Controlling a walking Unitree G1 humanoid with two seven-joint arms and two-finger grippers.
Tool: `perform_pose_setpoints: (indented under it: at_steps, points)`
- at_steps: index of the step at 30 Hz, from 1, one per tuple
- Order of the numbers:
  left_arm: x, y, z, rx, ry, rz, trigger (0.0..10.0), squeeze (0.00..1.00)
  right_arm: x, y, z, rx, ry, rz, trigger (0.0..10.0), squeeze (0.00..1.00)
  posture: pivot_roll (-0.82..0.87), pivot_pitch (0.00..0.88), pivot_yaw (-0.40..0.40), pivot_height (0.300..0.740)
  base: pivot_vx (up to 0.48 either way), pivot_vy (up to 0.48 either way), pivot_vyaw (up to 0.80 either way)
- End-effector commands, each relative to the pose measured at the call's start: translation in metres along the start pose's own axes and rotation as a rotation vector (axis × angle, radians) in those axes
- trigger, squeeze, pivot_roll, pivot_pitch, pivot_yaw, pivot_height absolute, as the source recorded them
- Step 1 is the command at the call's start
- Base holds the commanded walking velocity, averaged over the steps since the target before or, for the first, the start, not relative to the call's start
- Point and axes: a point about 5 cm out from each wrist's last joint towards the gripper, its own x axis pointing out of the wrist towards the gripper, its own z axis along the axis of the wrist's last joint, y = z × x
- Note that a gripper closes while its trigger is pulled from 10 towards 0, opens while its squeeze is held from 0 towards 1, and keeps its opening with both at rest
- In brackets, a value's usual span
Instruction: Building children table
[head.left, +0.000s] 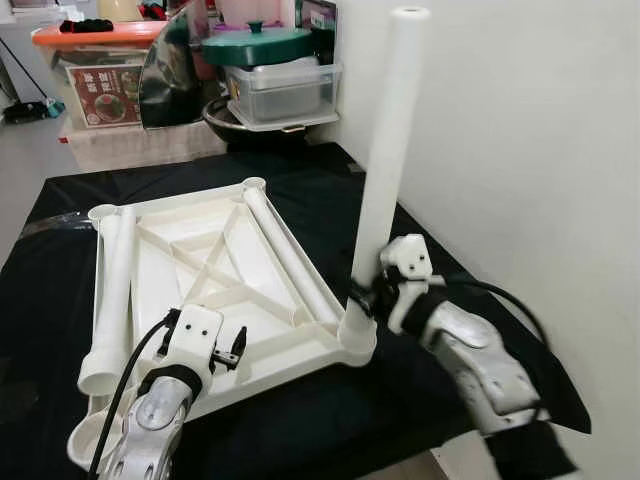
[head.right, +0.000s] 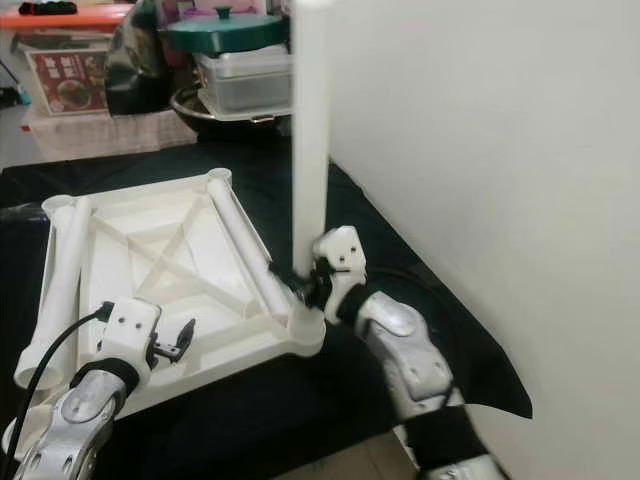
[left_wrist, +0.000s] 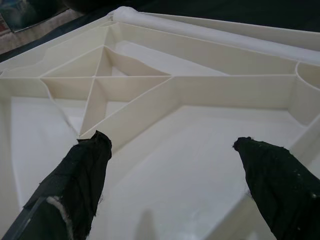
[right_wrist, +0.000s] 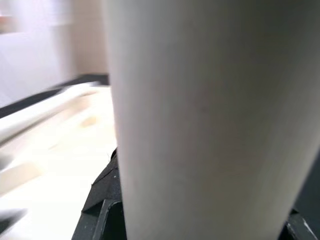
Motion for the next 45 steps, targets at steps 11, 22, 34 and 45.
perform_pose_setpoints:
  at_steps: [11, 22, 34, 45]
  points:
    - [0.003, 0.005, -0.003, 0.011, 0.019, 0.026, 10.0, 0.0, -0.013, -0.039, -0.046, 0.087, 0.206, -0.574, 10.0, 0.0, 0.08, 0.0, -0.027, 0.74, 0.0, 0.0, 0.0]
    - [0.006, 0.01, -0.006, 0.024, 0.05, 0.061, 10.0, 0.0, -0.013, -0.038, -0.053, 0.143, 0.24, -0.767, 10.0, 0.0, 0.08, 0.0, -0.024, 0.74, 0.0, 0.0, 0.0]
    - [0.009, 0.01, -0.005, 0.024, 0.047, 0.068, 10.0, 0.0, -0.012, -0.036, -0.043, 0.176, 0.199, -0.828, 10.0, 0.0, 0.06, 0.0, -0.014, 0.74, 0.0, 0.0, 0.0]
    - [0.01, 0.007, -0.006, 0.024, 0.047, 0.059, 10.0, 0.0, -0.012, -0.033, -0.036, 0.192, 0.177, -0.828, 10.0, 0.0, 0.06, 0.0, -0.016, 0.74, 0.0, 0.0, 0.0]
